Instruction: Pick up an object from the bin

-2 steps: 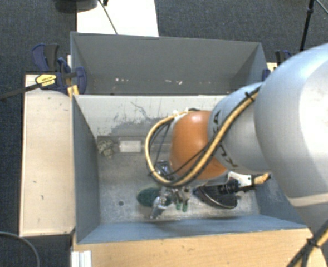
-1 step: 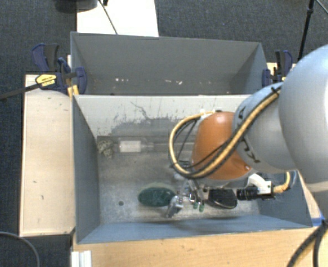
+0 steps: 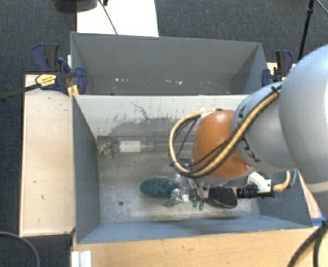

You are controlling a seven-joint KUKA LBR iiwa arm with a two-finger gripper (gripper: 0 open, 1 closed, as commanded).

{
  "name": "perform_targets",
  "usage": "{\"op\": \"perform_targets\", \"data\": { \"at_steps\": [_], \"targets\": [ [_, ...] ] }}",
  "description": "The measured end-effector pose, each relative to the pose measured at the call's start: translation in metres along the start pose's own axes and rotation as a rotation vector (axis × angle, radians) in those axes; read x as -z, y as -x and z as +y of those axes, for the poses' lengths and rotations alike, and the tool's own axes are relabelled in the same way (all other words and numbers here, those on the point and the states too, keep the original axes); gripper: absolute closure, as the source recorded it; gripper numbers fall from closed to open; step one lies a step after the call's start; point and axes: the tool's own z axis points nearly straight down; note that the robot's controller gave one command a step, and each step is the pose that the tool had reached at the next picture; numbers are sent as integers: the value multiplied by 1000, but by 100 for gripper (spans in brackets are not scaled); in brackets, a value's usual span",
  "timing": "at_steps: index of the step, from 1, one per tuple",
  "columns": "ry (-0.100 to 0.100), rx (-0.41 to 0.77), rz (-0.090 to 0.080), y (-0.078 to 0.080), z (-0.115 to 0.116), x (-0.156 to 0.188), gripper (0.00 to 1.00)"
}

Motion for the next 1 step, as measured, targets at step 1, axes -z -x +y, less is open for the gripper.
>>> {"op": "perform_targets", "data": {
  "at_steps": [1],
  "targets": [
    [-5, 1, 11, 1, 1, 29, 100]
  ]
}}
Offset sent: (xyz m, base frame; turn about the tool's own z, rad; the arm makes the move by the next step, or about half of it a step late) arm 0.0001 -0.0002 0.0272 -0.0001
